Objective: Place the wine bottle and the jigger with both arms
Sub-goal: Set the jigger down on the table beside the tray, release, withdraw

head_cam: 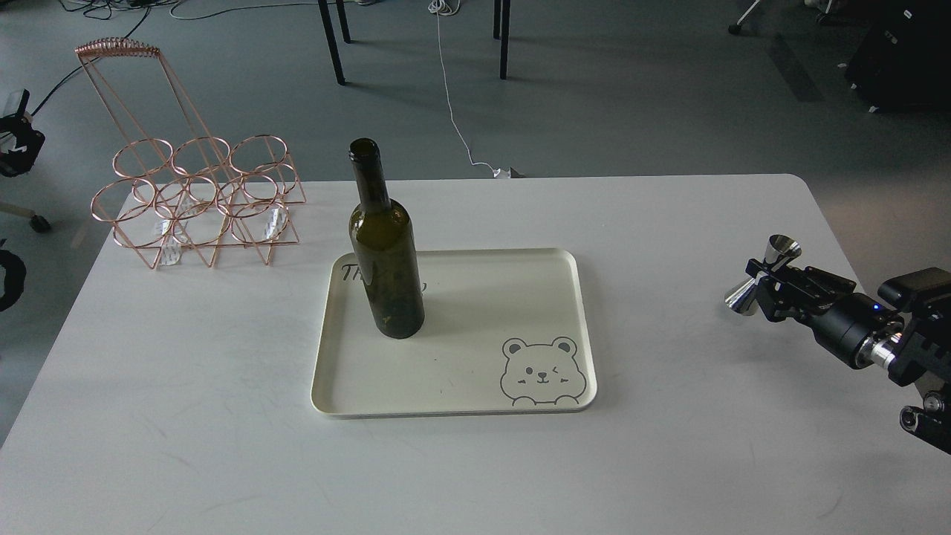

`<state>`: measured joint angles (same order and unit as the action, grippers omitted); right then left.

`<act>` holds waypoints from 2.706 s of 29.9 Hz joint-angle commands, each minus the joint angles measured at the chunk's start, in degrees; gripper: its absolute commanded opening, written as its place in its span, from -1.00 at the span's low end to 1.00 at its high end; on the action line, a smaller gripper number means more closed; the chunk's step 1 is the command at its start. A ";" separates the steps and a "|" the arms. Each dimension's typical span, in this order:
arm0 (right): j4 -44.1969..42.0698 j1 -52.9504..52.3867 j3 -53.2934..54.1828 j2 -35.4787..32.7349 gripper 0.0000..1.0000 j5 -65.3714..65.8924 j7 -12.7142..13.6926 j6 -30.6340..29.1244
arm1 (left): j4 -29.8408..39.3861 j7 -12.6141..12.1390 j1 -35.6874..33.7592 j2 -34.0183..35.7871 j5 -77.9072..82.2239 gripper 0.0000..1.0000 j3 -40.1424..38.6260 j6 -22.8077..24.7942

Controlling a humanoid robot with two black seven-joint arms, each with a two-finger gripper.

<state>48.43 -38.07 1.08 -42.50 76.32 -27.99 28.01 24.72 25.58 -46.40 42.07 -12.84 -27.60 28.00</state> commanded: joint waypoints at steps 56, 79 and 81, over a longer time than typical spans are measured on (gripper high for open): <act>14.94 -16.84 9.73 -11.20 0.94 -10.46 -0.01 -0.01 | 4.53 -0.97 -2.20 5.56 0.71 0.97 0.52 0.00; 2.38 -18.36 14.82 0.05 0.94 -75.94 -0.01 -25.18 | 56.39 -0.10 -4.22 30.35 59.56 0.96 -0.53 -3.39; -1.21 -17.39 16.14 0.05 0.94 -83.14 -0.01 -30.27 | 59.81 -0.10 -4.14 30.62 67.03 0.96 -2.10 -4.70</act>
<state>51.57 -56.70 15.41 -42.48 2.31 -27.99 4.67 79.96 25.42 -50.60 71.87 43.99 -28.07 24.59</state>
